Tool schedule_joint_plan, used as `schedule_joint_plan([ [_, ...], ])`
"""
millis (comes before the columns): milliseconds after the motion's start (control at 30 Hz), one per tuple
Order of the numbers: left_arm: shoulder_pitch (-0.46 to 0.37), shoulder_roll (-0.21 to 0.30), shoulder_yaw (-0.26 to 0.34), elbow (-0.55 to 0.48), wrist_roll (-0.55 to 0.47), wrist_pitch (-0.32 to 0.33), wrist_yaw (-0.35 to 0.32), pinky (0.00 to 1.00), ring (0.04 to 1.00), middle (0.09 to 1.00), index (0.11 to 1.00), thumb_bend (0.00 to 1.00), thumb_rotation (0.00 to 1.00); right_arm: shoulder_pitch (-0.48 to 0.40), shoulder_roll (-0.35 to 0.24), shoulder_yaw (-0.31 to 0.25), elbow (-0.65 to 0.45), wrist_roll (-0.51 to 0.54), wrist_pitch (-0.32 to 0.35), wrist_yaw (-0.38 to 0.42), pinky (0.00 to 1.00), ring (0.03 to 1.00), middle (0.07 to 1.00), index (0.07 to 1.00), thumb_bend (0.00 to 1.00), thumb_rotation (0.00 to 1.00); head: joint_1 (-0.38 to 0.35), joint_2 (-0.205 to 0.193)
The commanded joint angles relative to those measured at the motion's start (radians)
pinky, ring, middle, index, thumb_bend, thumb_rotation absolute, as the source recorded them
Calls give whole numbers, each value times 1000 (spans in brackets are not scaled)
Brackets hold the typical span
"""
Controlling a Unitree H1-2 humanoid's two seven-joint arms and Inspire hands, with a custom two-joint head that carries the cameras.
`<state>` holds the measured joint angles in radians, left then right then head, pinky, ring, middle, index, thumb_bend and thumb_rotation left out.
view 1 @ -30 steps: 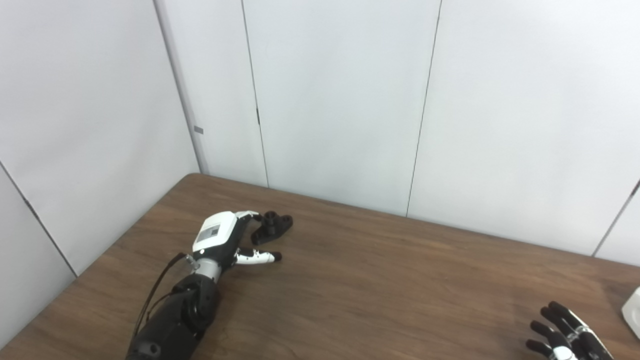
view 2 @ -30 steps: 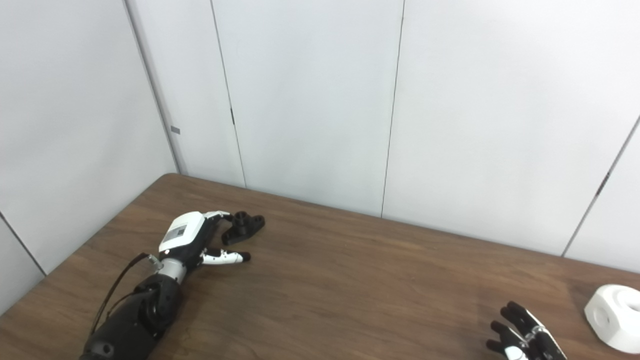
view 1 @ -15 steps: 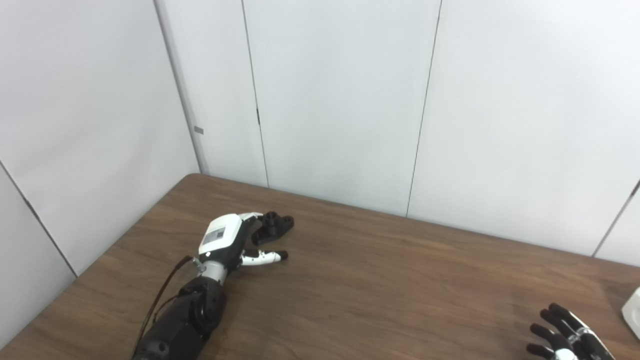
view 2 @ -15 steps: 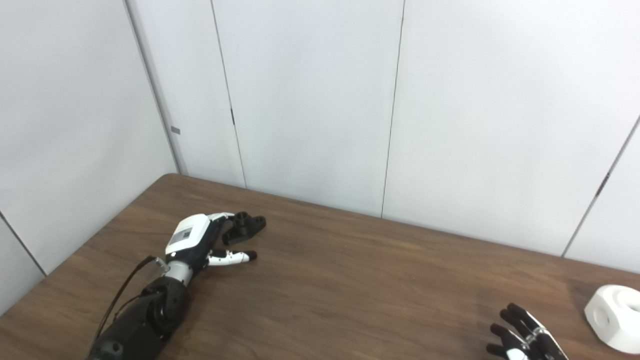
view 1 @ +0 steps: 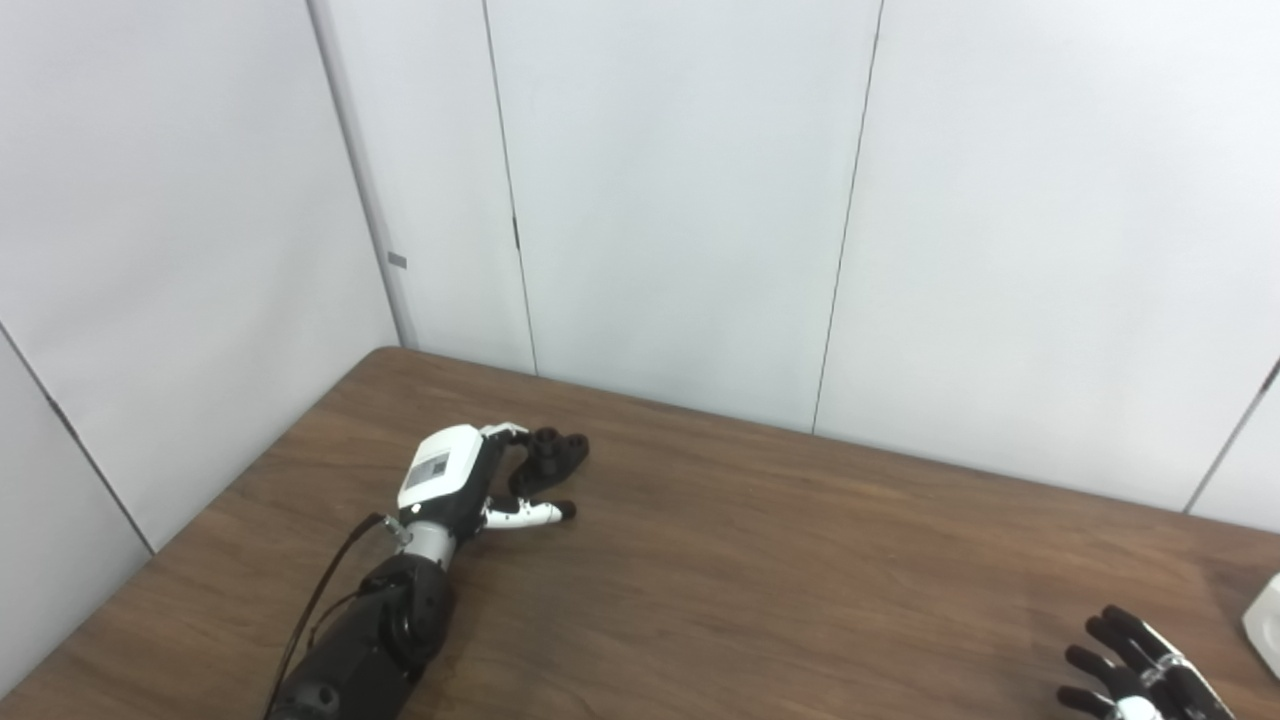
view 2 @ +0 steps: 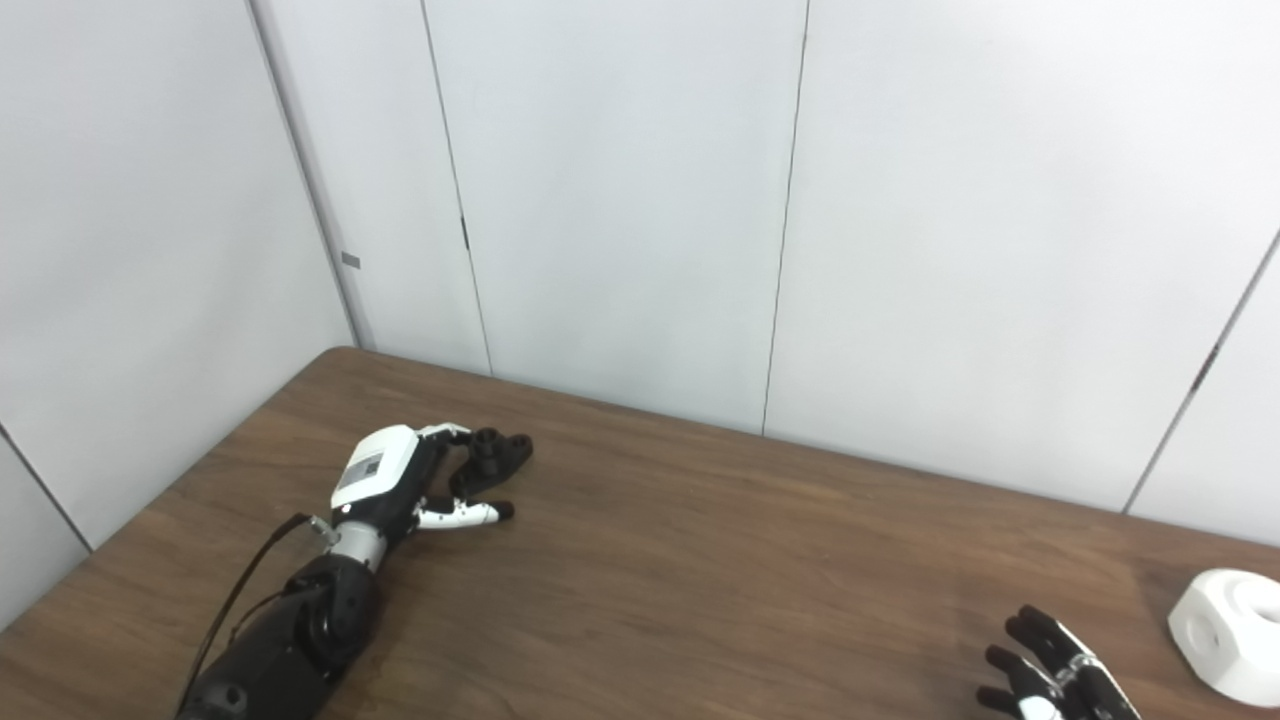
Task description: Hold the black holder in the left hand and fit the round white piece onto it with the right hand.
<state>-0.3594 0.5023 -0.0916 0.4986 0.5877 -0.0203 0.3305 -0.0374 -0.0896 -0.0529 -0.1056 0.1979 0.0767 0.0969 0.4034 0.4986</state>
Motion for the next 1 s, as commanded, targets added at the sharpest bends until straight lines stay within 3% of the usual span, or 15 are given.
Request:
schedule_joint_plan([
  [0,-31,15,-2,19,20,-29,42,791,779,740,676,796,168,-19,-3,-2,-34,6,-32,13,624,763,828,793,375,438,0,1],
  [233,-52,18,-16,60,44,-70,113,677,678,655,597,780,76,-13,3,-1,-54,9,-16,7,643,778,836,802,374,428,-6,2],
  [267,-55,19,-19,63,53,-63,120,655,666,646,535,628,67,-12,4,-2,-58,10,-14,6,646,782,838,803,374,426,-8,2],
  [367,-61,17,-23,60,65,-46,124,643,657,636,496,532,59,-9,7,-3,-74,7,-4,0,642,779,834,798,385,430,-14,4],
  [733,-85,8,-31,90,63,-78,140,589,649,622,489,521,57,5,9,-11,-119,20,-1,0,661,774,836,804,429,466,-24,14],
  [967,-85,15,-31,88,62,-83,132,618,657,627,489,522,58,5,18,-9,-120,9,-15,-7,647,776,842,804,441,495,-32,12],
])
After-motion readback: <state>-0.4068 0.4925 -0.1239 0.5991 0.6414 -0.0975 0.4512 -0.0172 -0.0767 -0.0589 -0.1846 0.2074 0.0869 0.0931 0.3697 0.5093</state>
